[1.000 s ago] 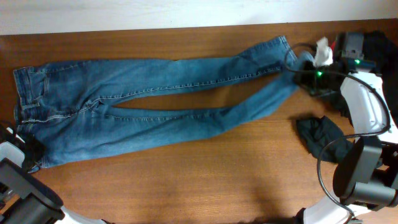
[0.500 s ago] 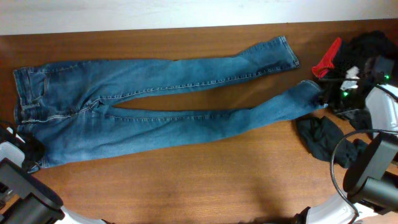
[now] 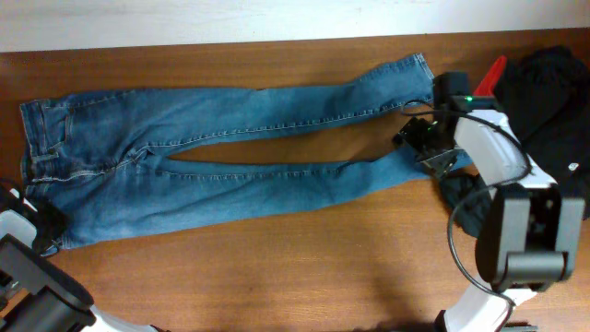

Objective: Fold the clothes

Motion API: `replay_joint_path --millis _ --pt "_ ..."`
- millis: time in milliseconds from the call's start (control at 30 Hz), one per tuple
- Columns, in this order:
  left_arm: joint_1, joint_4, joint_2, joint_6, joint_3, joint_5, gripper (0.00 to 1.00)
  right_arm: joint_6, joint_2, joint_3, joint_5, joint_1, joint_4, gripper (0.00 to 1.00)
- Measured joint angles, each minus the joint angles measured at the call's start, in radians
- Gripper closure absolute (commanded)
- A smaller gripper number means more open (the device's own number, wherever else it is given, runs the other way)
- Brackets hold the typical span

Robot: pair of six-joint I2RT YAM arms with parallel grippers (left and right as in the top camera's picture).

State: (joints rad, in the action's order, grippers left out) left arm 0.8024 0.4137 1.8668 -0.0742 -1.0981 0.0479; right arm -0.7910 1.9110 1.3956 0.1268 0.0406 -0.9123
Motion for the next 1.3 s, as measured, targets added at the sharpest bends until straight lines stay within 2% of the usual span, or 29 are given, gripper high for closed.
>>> replay_joint_path --millis 33,100,133,200,233,300,333,433,467,500,567,600,633,700,833,933,1067,1200,1300 --pt "0.0 0.0 0.0 0.0 0.0 0.0 0.81 -0.036 0.019 0.0 -0.006 -0.006 0.0 0.44" --pt "0.0 0.0 0.0 0.0 0.0 -0.004 0.81 -0.094 0.064 0.0 -0.002 -0.011 0.003 0.91" --pt "0.0 0.0 0.0 0.0 0.0 -0.007 0.81 -0.105 0.079 0.0 0.002 -0.011 0.006 0.96" --pt "0.0 0.0 0.0 0.0 0.0 -0.013 0.81 -0.121 0.105 -0.002 0.014 -0.011 0.036 0.96" --pt "0.0 0.0 0.0 0.0 0.0 -0.015 0.81 -0.109 0.111 -0.008 0.037 -0.011 0.104 0.96" --pt "0.0 0.0 0.0 0.0 0.0 -0.017 0.81 -0.028 0.111 -0.016 0.126 -0.008 0.269 0.96" --pt "0.0 -0.001 0.0 0.0 0.0 -0.018 0.81 0.05 0.109 -0.014 0.233 -0.006 0.41 0.96" --pt "0.0 0.0 0.0 0.0 0.0 -0.022 0.81 0.179 0.085 0.005 0.437 -0.005 0.559 0.96" --pt "0.0 0.0 0.0 0.0 0.0 -0.022 0.81 0.228 0.053 0.017 0.499 -0.006 0.566 0.95" --pt "0.0 0.0 0.0 0.0 0.0 -0.022 0.81 0.26 0.018 0.026 0.523 -0.009 0.551 0.88" --pt "0.0 0.0 0.0 0.0 0.0 -0.022 0.81 0.3 -0.035 0.048 0.503 -0.008 0.435 0.82" --pt "0.0 0.0 0.0 0.002 0.0 -0.022 0.8 0.312 -0.06 0.054 0.47 -0.004 0.354 0.61" --pt "0.0 0.0 0.0 0.003 0.0 -0.023 0.81 0.323 -0.08 0.057 0.406 0.004 0.26 0.33" --pt "0.0 0.0 0.0 0.003 0.0 -0.023 0.8 0.337 -0.078 0.051 0.224 0.023 0.121 0.22" --pt "0.0 -0.001 0.0 0.003 0.0 -0.025 0.8 0.356 -0.058 0.006 -0.054 0.06 0.044 0.18" --pt "0.0 -0.003 0.001 0.003 0.0 -0.026 0.8 0.369 -0.055 0.0 -0.122 0.097 0.042 0.18" --pt "0.0 -0.003 0.001 0.003 0.0 -0.026 0.8 0.493 -0.055 0.0 0.023 0.119 0.081 0.22" --pt "0.0 -0.003 0.001 0.003 0.0 -0.026 0.8 0.613 -0.055 0.0 0.199 0.045 0.14 0.21" --pt "0.0 -0.002 0.001 0.003 0.0 -0.026 0.8 0.583 -0.055 0.0 0.189 -0.036 0.165 0.21"
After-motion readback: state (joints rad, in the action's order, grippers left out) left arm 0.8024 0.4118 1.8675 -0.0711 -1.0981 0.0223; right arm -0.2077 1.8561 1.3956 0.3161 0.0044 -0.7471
